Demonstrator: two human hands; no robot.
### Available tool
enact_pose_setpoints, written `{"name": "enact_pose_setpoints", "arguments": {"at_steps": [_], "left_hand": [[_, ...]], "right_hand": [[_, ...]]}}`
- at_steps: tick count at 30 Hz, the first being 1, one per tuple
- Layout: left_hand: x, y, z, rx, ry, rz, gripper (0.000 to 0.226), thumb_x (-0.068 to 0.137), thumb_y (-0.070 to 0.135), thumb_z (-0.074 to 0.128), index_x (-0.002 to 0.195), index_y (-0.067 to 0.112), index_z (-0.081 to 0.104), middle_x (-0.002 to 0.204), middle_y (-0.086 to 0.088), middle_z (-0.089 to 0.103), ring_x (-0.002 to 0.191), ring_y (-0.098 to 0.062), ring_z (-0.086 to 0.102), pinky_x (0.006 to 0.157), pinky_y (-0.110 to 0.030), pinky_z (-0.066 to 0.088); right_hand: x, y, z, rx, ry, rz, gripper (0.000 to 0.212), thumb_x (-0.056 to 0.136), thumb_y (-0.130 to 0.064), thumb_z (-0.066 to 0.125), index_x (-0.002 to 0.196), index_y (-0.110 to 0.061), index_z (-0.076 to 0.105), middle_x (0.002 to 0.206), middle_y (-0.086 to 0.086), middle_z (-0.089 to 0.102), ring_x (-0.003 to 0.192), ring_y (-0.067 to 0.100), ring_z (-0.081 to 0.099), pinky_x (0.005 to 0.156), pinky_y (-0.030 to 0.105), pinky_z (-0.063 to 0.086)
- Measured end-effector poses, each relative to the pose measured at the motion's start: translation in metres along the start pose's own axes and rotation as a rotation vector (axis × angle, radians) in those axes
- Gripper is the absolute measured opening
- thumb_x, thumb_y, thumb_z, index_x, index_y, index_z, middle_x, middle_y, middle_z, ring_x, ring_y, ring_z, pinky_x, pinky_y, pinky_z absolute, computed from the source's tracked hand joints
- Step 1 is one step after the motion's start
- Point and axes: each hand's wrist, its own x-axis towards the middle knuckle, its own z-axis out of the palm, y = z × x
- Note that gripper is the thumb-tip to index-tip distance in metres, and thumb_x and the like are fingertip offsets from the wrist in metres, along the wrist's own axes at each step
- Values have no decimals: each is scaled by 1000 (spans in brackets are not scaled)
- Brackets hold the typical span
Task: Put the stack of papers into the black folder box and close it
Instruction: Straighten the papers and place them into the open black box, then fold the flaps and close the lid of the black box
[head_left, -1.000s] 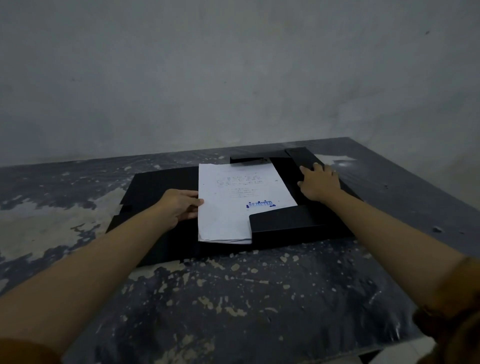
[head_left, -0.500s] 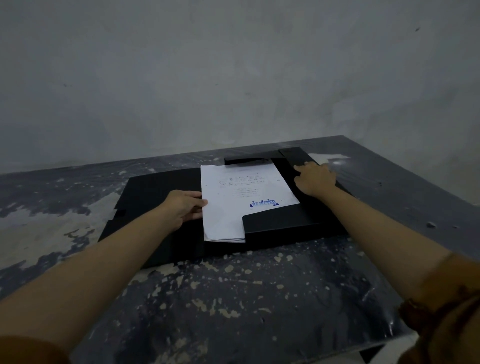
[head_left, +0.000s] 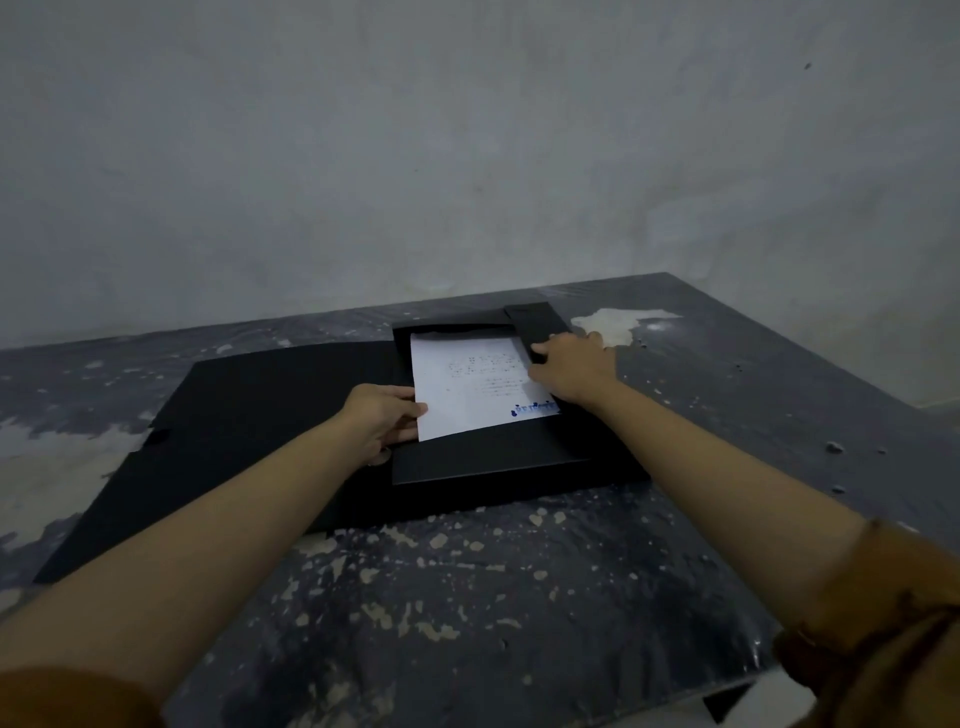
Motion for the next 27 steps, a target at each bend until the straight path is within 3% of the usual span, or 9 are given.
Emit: {"name": "enact_pose_setpoints", "arguments": {"at_steps": [5,9,12,14,17,19,21,25,27], "left_hand": [[-8,0,3,28,29,35,39,84,-6,59,123,-3,57,75,-6,62,36,-7,64,85,-30,55],[-23,6,8,2,10,-6,35,91,2,52,125,-5,53,82,-5,61,68,-14,59,71,-29,49],[-38,5,5,-31,83,7,42,90,14,52,132,6,51,121,-6,60,98,-17,55,69,-26,42],[-50,-2,1,-73,160,50,50,90,14,52,140,16,44,143,-6,44,101,-16,47,81,-29,36],[-71,-19,-7,-213,287,56,58,88,12,53,143,26,38,150,-7,32,77,-10,45,90,-31,37],[-86,-30,-12,-290,337,41,62,87,14,52,144,30,34,153,-7,26,106,-21,52,98,-39,39],[-101,-39,-15,-324,402,19,65,87,13,52,146,31,29,154,-6,22,133,-28,36,102,-42,36],[-124,-58,-18,-478,464,38,80,82,4,49,149,32,15,150,-7,29,128,-27,38,85,-38,38],[-130,-63,-21,-559,463,23,86,82,-1,46,151,30,6,151,-9,27,127,-28,40,90,-40,41]], "right_hand": [[-2,1,2,-23,4,-8,49,91,-30,47,140,-28,47,151,3,41,140,35,25,111,44,25],[-3,-4,2,-26,-43,2,53,90,-30,48,142,-24,44,155,4,33,142,37,21,114,47,18],[-9,-19,4,-9,-50,-60,51,91,-34,47,141,-22,45,155,2,33,144,33,20,116,49,11],[-17,-37,5,58,-23,-186,50,92,-35,49,141,-26,44,157,-3,30,146,28,16,116,49,8],[-37,-71,6,27,30,-487,46,94,-31,49,140,-34,45,156,-6,32,147,24,16,114,46,13],[-53,-95,7,-80,52,-698,47,95,-28,47,140,-40,42,154,-8,35,145,22,20,111,46,17],[-71,-119,7,-223,40,-884,50,95,-23,46,140,-45,39,153,-10,36,142,21,25,110,43,20],[-105,-158,11,-489,25,-1167,62,95,-9,42,142,-48,33,151,-7,40,139,22,31,105,40,26],[-118,-173,12,-588,47,-1267,67,93,-4,43,143,-47,31,149,-4,42,135,23,35,100,38,30]]}}
